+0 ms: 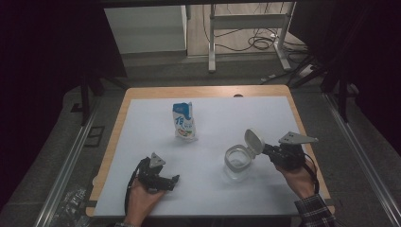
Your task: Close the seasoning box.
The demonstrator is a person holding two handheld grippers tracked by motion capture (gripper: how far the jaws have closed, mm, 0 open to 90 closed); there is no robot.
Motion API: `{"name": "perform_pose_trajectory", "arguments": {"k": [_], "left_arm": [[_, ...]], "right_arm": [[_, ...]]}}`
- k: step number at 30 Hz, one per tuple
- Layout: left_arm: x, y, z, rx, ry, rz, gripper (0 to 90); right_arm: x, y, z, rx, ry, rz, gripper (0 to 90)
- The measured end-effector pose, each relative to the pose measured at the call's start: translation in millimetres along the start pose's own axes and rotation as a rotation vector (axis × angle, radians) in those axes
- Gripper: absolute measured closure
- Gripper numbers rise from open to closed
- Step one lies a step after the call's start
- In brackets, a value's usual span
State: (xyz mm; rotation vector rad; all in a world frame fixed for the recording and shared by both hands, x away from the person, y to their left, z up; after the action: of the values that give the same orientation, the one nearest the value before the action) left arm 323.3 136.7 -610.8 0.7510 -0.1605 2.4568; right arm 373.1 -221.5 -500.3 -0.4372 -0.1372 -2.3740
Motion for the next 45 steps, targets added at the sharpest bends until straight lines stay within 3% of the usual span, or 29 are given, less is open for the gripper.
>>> {"name": "perform_pose_trajectory", "arguments": {"k": [9, 17, 29, 34, 37, 45], "left_arm": [[-0.1, -0.3, 0.2, -0.006, -0.007, 0.001, 0.3], [0.1, 0.7, 0.5, -0.015, -0.001, 0.000, 1.3], [-0.1, 0.2, 0.8, 0.004, 0.003, -0.008, 1.1], [2.2, -2.2, 1.3, -0.003, 0.003, -0.026, 3.5], [4.2, -2.9, 4.6, 0.023, 0.014, -0.062, 5.6], [8.9, -9.0, 24.9, 0.017, 0.059, -0.093, 6.0]], "right_arm": [[4.0, 3.6, -10.1, -0.017, -0.010, -0.027, 73.3], [7.3, 4.9, -18.2, 0.000, -0.015, -0.059, 64.7], [6.2, 7.9, -37.5, 0.051, -0.062, -0.102, 54.0], [8.0, 11.3, -38.6, 0.046, -0.051, -0.141, 49.3], [7.6, 13.4, -42.5, 0.026, -0.064, -0.136, 46.0], [-0.4, 17.5, -59.0, 0.022, -0.132, -0.122, 39.1]]}}
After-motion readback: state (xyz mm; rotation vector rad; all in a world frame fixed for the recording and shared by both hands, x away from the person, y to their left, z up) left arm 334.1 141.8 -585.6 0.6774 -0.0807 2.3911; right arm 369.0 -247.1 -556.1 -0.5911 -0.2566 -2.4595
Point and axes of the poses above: each handheld gripper's, and its own axes: x roughly backward along the jaws, z roughly out of its top, y roughly to its right, the point moved 8 cm from there along -x, roughly forward along the jaws, and after that the axes turned 13 degrees about y, right-handed, at the moved point
